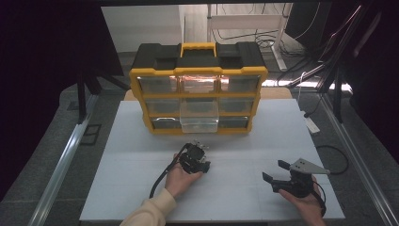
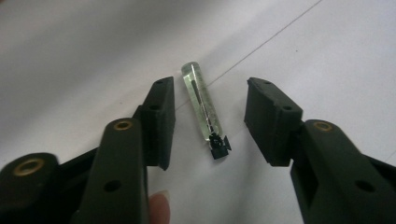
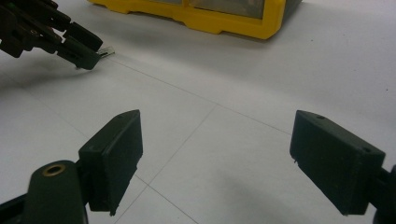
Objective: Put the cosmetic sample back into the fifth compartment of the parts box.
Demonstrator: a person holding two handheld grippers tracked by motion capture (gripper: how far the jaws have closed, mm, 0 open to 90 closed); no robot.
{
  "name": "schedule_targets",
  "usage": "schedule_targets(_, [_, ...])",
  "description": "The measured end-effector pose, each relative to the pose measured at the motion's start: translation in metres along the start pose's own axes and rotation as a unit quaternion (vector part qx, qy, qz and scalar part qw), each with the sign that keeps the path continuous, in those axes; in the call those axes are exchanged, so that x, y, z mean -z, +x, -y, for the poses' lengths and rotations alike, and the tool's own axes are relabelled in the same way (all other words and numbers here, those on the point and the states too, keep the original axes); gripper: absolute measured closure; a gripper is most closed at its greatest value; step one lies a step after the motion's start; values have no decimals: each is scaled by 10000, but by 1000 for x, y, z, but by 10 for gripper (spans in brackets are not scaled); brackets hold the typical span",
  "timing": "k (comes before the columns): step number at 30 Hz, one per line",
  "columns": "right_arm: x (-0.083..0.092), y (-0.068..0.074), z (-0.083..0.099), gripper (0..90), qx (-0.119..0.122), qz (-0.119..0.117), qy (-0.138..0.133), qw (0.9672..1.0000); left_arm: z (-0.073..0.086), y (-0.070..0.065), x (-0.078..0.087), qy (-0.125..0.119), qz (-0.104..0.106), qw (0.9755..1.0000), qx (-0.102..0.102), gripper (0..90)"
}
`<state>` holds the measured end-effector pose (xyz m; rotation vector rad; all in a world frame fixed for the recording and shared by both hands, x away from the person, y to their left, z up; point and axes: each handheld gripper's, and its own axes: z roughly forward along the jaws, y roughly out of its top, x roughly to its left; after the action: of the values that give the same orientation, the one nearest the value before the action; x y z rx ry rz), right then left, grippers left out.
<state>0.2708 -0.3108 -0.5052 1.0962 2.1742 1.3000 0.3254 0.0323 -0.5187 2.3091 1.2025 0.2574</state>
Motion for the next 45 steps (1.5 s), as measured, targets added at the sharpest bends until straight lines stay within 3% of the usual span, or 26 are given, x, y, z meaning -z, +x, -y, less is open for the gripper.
schedule_targets(15, [0,0,0,170,7,17,6,10000,0,-3,0,1,1,10000,-69,669])
schedule_targets(26, [0,0,0,171,-5,4,-16,10000,1,-2,0,-39,6,10000,-56,805])
schedule_targets(33, [1,0,0,171,1,4,-21,10000,2,1,0,-76,136,9999,29,808])
schedule_targets(39, [1,0,0,171,-3,4,-29,10000,3,2,1,-141,159,9998,0,808])
schedule_targets(45, [1,-1,0,171,-1,8,-28,10000,3,6,10,-292,336,9990,-32,808])
